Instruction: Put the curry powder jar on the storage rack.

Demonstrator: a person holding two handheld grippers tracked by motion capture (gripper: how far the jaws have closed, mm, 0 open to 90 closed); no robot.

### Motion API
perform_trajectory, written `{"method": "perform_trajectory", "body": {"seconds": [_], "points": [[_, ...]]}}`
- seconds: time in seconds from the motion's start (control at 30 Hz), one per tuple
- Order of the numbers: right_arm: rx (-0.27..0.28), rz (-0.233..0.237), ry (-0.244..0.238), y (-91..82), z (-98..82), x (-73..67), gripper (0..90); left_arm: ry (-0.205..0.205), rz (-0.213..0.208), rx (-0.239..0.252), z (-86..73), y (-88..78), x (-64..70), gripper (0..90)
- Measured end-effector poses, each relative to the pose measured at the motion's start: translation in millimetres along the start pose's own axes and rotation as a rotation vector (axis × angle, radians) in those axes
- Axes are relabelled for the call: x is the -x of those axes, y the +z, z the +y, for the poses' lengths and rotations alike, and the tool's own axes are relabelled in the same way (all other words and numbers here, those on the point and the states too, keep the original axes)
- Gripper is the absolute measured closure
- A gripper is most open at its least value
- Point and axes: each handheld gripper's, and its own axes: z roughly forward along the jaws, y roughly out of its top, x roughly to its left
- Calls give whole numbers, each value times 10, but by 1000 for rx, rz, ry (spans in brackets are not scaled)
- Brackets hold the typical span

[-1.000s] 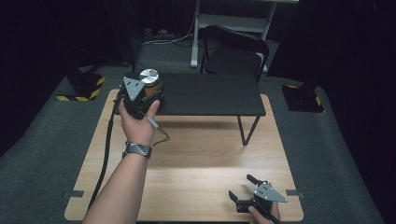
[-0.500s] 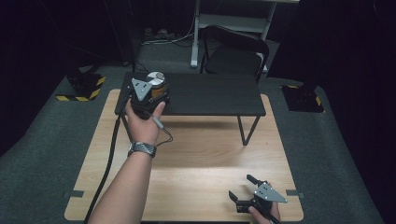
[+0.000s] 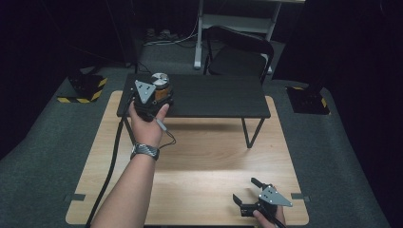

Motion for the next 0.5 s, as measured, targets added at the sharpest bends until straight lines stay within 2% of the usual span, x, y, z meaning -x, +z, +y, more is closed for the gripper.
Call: {"method": "perform_trajectory", "body": {"seconds": [0.2, 0.3, 0.37, 0.5], "points": [[0, 0, 0, -3, -1, -1, 0, -41, 11, 10, 8, -33, -3, 39], [0, 0, 1, -3, -2, -1, 0, -35, 6, 27, -22, -71, -21, 7], [1, 0, 3, -4, -3, -3, 0, -31, 14, 32, -46, -102, -18, 7], [1, 2, -2, -5, -3, -3, 0, -20, 0, 42, -111, -212, -58, 7]]}}
